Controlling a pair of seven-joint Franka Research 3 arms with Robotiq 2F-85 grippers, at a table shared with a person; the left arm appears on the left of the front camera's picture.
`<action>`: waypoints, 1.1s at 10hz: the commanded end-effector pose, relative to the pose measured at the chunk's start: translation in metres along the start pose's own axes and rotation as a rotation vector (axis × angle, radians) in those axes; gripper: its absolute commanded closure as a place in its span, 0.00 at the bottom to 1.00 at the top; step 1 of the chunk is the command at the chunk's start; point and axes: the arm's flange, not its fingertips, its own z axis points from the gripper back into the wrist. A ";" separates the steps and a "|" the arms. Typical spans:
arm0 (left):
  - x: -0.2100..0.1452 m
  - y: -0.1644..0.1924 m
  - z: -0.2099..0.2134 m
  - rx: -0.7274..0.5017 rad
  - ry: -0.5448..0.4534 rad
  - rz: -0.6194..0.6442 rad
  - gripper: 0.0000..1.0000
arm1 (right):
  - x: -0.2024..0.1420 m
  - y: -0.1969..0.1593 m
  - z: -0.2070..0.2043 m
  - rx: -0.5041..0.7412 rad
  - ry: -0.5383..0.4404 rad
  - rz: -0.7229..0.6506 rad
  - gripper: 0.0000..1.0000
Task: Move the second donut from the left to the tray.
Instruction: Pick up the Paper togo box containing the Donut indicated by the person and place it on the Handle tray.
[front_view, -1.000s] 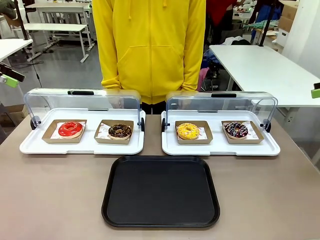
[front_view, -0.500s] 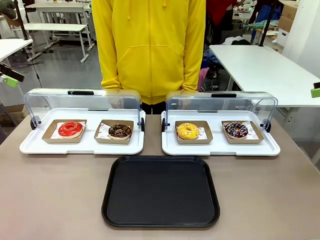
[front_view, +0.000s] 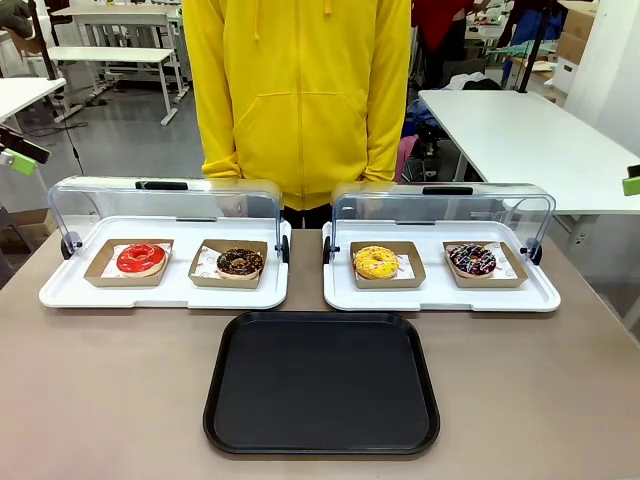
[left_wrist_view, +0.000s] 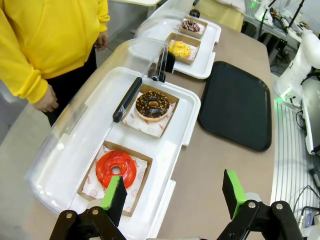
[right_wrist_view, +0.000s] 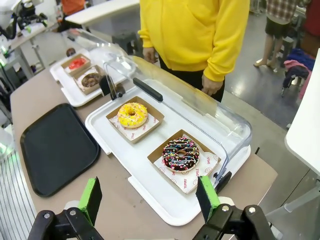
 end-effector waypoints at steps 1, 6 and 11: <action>0.001 -0.002 0.001 -0.005 -0.001 -0.003 0.00 | 0.002 -0.003 -0.001 0.002 -0.025 0.027 0.00; 0.001 -0.002 0.001 -0.005 -0.001 -0.003 0.00 | 0.002 -0.003 -0.001 0.002 -0.025 0.027 0.00; 0.001 -0.002 0.001 -0.005 -0.001 -0.003 0.00 | 0.002 -0.003 -0.001 0.002 -0.025 0.027 0.00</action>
